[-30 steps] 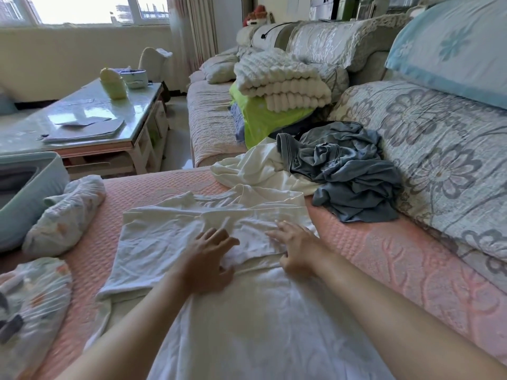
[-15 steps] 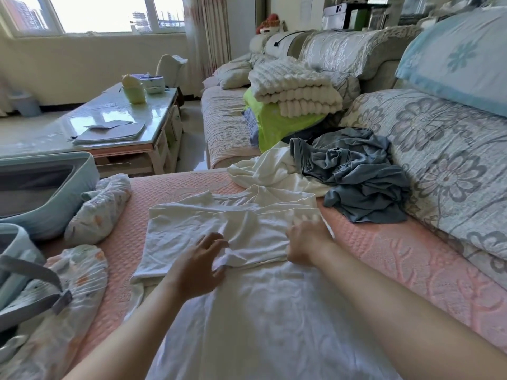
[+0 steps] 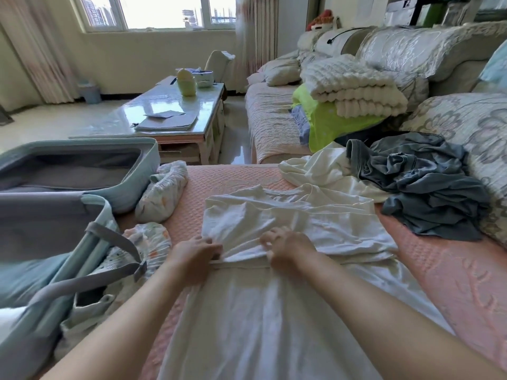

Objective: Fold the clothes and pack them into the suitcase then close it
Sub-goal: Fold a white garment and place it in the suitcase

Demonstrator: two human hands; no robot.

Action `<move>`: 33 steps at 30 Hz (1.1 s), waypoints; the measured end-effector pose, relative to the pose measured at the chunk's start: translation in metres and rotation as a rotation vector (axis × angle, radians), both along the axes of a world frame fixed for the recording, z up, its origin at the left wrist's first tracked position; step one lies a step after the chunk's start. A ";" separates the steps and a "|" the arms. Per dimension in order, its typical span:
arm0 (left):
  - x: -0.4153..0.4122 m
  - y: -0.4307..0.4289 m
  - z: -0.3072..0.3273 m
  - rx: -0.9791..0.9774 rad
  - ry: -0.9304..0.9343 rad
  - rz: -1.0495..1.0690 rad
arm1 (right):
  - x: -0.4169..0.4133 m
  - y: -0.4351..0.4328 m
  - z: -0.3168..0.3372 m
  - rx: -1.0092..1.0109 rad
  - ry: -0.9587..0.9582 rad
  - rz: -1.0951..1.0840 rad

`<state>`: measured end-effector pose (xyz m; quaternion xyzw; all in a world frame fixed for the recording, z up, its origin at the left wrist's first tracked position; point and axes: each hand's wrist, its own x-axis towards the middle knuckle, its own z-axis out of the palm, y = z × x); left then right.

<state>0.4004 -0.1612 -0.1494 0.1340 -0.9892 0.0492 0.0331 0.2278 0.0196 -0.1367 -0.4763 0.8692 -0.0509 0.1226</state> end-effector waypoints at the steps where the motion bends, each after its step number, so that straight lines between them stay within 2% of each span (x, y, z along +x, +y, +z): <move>1: -0.001 0.000 0.003 0.046 -0.075 0.025 | -0.002 -0.005 0.002 -0.032 -0.028 -0.032; 2: -0.005 0.000 0.007 0.098 -0.104 0.060 | -0.005 -0.010 0.004 -0.058 -0.044 -0.056; 4: -0.020 -0.005 0.011 0.160 -0.041 0.133 | -0.012 -0.021 0.005 -0.123 -0.053 -0.104; 7: -0.054 -0.024 0.006 0.056 0.082 0.189 | -0.029 -0.036 0.001 -0.214 -0.030 -0.145; 9: -0.074 -0.041 0.002 0.081 0.123 0.196 | -0.042 -0.045 -0.005 -0.188 0.002 -0.142; 15: -0.121 -0.089 -0.015 0.038 -0.078 0.137 | -0.061 -0.059 -0.038 -0.231 0.140 -0.082; 17: -0.127 -0.101 -0.018 0.025 -0.074 0.079 | -0.064 -0.058 -0.050 -0.246 0.156 -0.086; 19: -0.128 -0.112 -0.016 -0.062 -0.010 0.103 | -0.069 -0.059 -0.054 -0.292 0.121 -0.111; 21: -0.126 -0.117 -0.011 -0.138 0.078 0.253 | -0.075 -0.064 -0.054 -0.310 0.082 -0.136; 24: -0.126 -0.106 -0.009 -0.125 0.097 0.372 | -0.077 -0.068 -0.051 -0.241 0.073 -0.136; 29: -0.108 -0.054 -0.020 -0.085 0.334 0.139 | -0.072 -0.057 -0.047 -0.235 0.094 -0.114; 31: -0.087 -0.039 -0.032 0.045 0.244 0.129 | -0.069 -0.042 -0.047 -0.182 0.063 -0.116; 33: -0.065 -0.034 -0.040 0.240 0.014 0.206 | -0.073 -0.018 -0.050 -0.066 0.061 -0.168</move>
